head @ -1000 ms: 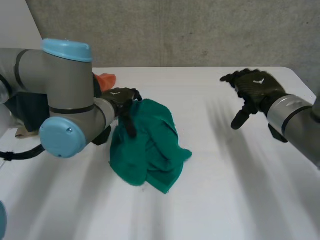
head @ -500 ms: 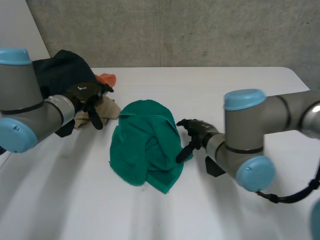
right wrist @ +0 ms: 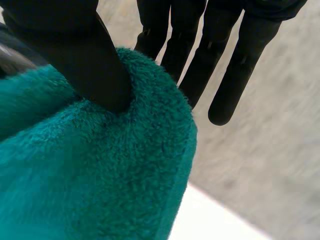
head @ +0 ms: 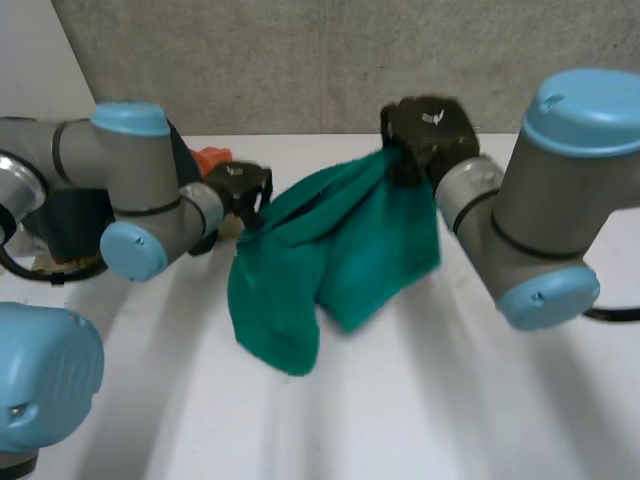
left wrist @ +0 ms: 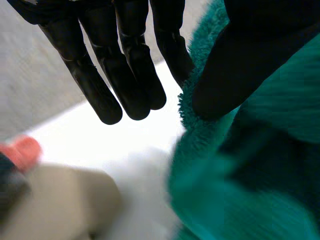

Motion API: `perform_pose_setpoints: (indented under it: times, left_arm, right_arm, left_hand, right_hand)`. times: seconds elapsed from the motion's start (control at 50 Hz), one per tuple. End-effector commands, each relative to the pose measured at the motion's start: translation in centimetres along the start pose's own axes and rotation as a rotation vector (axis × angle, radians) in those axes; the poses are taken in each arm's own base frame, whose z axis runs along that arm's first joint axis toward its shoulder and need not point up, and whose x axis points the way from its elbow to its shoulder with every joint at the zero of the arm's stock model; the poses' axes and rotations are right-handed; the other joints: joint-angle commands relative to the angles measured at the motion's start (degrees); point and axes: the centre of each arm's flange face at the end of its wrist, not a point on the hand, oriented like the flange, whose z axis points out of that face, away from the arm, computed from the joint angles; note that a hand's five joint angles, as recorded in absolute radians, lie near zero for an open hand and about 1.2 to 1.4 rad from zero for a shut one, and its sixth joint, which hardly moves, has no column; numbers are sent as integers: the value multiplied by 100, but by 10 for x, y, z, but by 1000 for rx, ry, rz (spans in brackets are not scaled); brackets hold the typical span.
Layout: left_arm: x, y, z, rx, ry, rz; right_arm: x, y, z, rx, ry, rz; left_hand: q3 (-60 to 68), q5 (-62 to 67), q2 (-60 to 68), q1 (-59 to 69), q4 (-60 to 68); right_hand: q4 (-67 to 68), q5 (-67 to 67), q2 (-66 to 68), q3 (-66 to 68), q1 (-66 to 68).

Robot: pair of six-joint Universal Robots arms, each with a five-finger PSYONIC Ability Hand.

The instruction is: Fold the laundry.

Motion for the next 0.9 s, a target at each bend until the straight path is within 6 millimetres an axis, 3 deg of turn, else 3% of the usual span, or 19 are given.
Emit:
perform_pose_setpoints:
  times: [0.02, 0.04, 0.12, 0.18, 0.24, 0.3, 0.32, 0.38, 0.48, 0.54, 0.56, 0.6, 0.62, 0.68, 0.7, 0.72, 0.9]
  left_arm:
    - [-48, -107, -30, 317, -259, 40]
    - [-54, -135, -45, 418, -286, 25]
    - [-56, -184, -77, 625, -269, -6]
    - [-48, -193, -91, 663, -210, -17]
    - [-40, -181, -92, 615, -166, -19]
    - [-32, -152, -86, 512, -128, -29]
    - [-30, -134, -83, 451, -125, -38]
    - [-28, -106, -79, 354, -127, -54]
    - [-14, -37, -77, 112, -103, -81]
    - [-5, -7, -76, 13, -77, -79]
    - [3, 10, -75, -35, -50, -69]
    - [10, 24, -74, -77, -20, -55]
    - [13, 28, -73, -89, -7, -45]
    - [18, 38, -72, -124, 12, -27]
    - [17, 38, -73, -137, 12, -25]
    - [15, 36, -74, -138, 10, -24]
    - [-8, 6, -91, -74, -48, -28]
  right_arm:
    - [31, -45, 43, 297, 180, -228]
    - [40, -58, 49, 391, 240, -271]
    - [52, -91, 53, 611, 348, -349]
    - [48, -90, 48, 615, 341, -388]
    - [41, -73, 39, 513, 279, -410]
    - [39, -57, 29, 407, 230, -415]
    - [37, -43, 21, 326, 192, -417]
    - [35, -18, 8, 192, 136, -415]
    - [32, 51, -25, -125, 21, -368]
    - [25, 80, -40, -237, -35, -351]
    - [21, 96, -47, -291, -68, -344]
    - [19, 108, -49, -314, -87, -346]
    - [19, 112, -49, -323, -91, -347]
    - [24, 121, -46, -342, -77, -348]
    - [27, 120, -45, -346, -67, -346]
    - [29, 120, -45, -349, -62, -344]
    - [55, 110, -46, -373, 16, -243]
  left_hand:
    - [1201, 1392, 1164, 1302, 1153]
    - [1201, 1392, 1164, 1302, 1153]
    - [1201, 1392, 1164, 1302, 1153]
    - [1201, 1392, 1164, 1302, 1153]
    - [1201, 1392, 1164, 1302, 1153]
    - [1201, 1392, 1164, 1302, 1153]
    - [1201, 1392, 1164, 1302, 1153]
    - [1201, 1392, 1164, 1302, 1153]
    - [1201, 1392, 1164, 1302, 1153]
    - [1201, 1392, 1164, 1302, 1153]
    - [1201, 1392, 1164, 1302, 1153]
    - [1136, 1327, 1099, 1237, 1088]
    - [619, 810, 582, 721, 571]
    - [-2842, -2651, -2879, -2740, -2889]
    - [-4050, -3859, -4087, -3949, -4098]
    - [-4296, -4104, -4332, -4194, -4343]
    - [-5190, -4998, -5226, -5088, -5237]
  right_hand:
    - [1198, 1330, 1270, 1243, 1498]
    - [1198, 1330, 1270, 1243, 1498]
    - [1198, 1330, 1270, 1243, 1498]
    - [1198, 1330, 1270, 1243, 1498]
    - [1198, 1330, 1270, 1243, 1498]
    - [1198, 1330, 1270, 1243, 1498]
    - [1198, 1330, 1270, 1243, 1498]
    - [1198, 1330, 1270, 1243, 1498]
    - [1198, 1330, 1270, 1243, 1498]
    - [1198, 1330, 1270, 1243, 1498]
    - [480, 611, 551, 524, 780]
    - [-583, -451, -511, -538, -282]
    - [-1104, -972, -1032, -1059, -803]
    - [-5720, -5588, -5648, -5675, -5419]
    - [-5802, -5670, -5730, -5757, -5502]
    - [-5802, -5670, -5730, -5757, -5502]
    - [-5802, -5670, -5730, -5757, -5502]
